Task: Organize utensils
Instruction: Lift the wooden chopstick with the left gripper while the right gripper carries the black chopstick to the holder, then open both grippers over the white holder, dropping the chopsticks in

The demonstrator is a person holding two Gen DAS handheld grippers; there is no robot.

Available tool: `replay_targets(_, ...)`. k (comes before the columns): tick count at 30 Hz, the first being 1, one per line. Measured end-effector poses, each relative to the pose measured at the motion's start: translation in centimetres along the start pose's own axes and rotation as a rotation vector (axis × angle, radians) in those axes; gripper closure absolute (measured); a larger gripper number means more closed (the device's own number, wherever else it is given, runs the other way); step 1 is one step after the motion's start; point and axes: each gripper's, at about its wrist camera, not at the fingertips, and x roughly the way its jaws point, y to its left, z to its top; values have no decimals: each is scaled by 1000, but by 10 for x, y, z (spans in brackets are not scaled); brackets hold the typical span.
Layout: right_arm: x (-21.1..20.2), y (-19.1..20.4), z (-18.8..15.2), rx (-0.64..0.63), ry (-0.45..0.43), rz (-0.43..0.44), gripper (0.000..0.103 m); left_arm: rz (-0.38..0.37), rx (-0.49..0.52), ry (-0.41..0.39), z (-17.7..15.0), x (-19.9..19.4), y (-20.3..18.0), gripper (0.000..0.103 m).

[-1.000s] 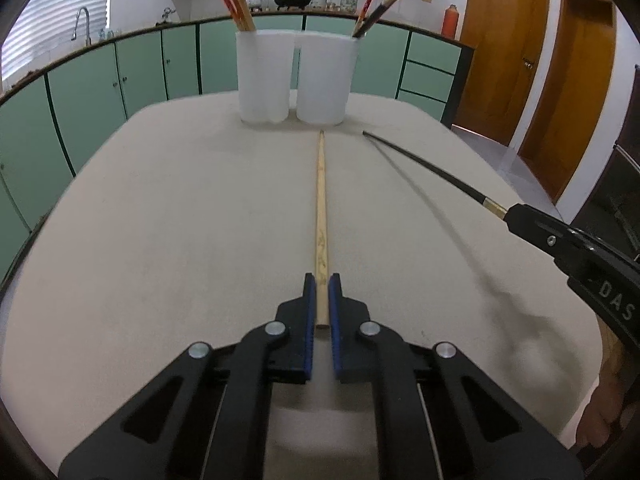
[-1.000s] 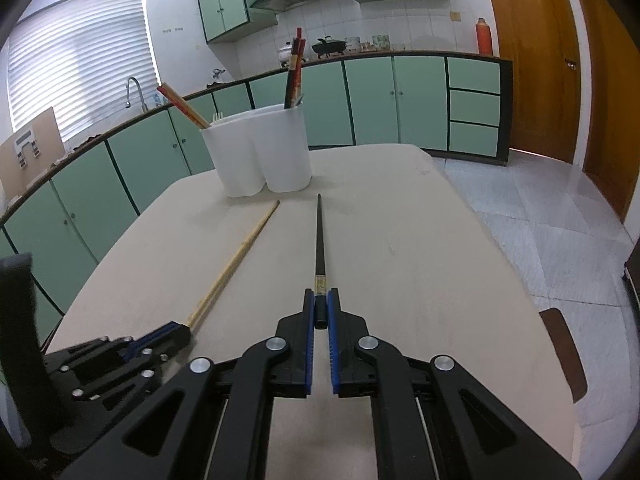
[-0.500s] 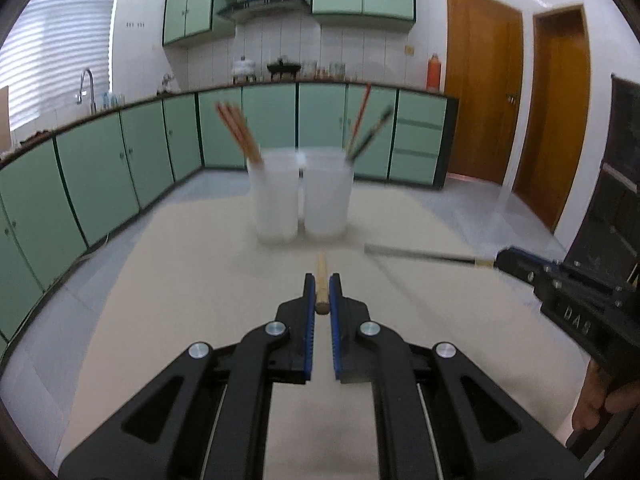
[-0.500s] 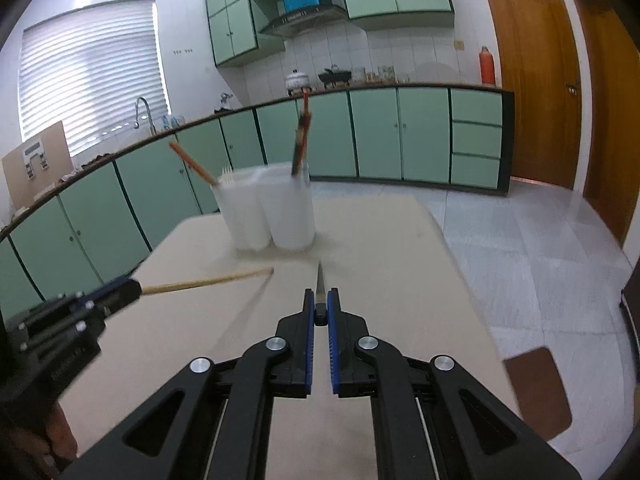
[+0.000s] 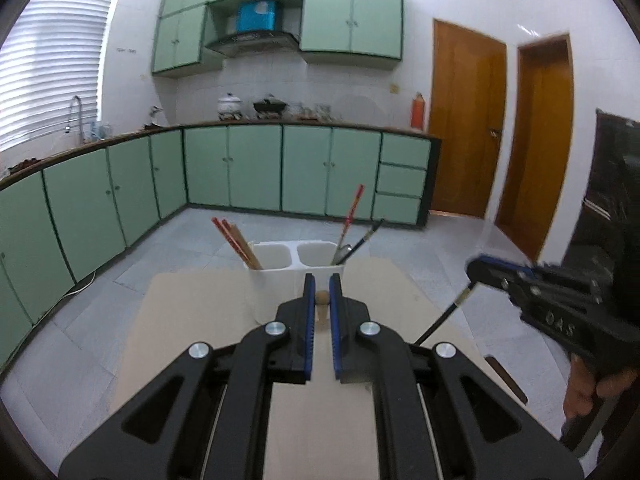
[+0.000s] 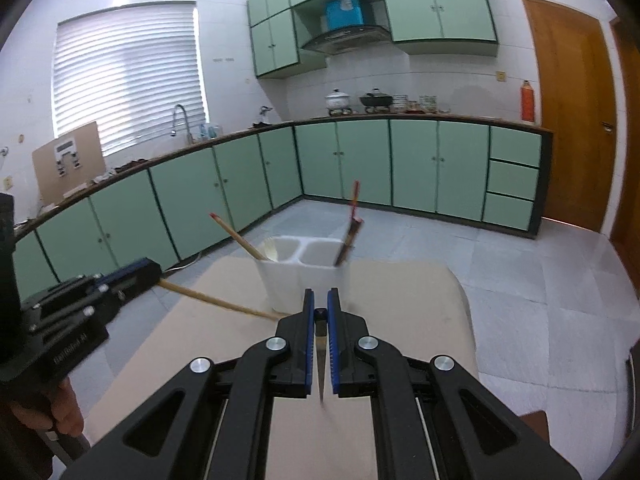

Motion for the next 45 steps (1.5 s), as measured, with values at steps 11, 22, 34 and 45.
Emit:
replay_targets(11, 8, 13, 29, -32, -31, 36, 97, -41, -2, 84, 23, -5, 25, 97)
replay_targets(22, 19, 19, 79, -54, -103, 55, 97, -6, 20, 37, 54, -7, 38, 97)
replay_targets(34, 54, 18, 157, -74, -177, 35, 97, 18, -4, -19, 109, 34, 54, 97)
replay_targets(45, 113, 3, 166, -70, -149, -16, 97, 7, -10, 58, 109, 87, 64, 97)
